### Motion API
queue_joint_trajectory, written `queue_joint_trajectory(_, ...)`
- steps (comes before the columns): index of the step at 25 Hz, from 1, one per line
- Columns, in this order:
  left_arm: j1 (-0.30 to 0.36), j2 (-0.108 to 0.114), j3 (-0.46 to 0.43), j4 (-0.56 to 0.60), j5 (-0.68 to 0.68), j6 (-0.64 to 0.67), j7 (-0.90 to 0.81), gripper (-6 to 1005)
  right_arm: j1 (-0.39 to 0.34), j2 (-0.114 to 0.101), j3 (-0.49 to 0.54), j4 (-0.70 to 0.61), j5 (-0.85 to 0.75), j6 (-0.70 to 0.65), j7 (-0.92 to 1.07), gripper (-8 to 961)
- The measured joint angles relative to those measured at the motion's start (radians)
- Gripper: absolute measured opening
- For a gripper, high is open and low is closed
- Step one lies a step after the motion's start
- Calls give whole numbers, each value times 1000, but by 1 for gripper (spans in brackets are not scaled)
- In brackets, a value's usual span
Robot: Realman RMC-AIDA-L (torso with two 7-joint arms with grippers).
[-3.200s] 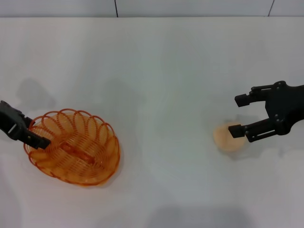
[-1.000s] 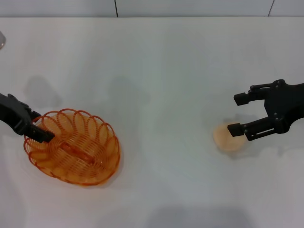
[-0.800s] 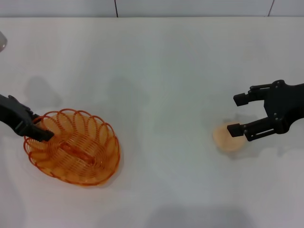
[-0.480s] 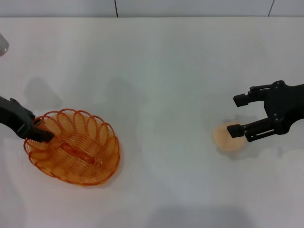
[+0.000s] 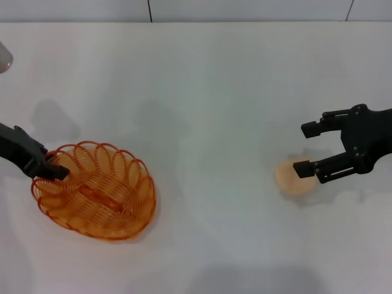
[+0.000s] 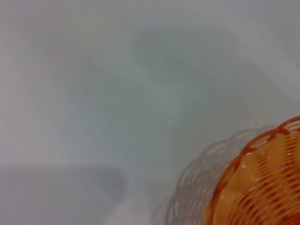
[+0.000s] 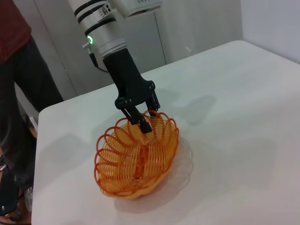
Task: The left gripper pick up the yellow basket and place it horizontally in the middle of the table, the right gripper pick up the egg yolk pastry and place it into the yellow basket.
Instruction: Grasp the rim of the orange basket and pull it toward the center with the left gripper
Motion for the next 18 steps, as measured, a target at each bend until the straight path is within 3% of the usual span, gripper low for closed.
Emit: queue_joint_trajectory(18, -1, -5, -2, 0, 23, -17, -5, 219, 0, 0, 0, -2, -1, 1, 0, 870)
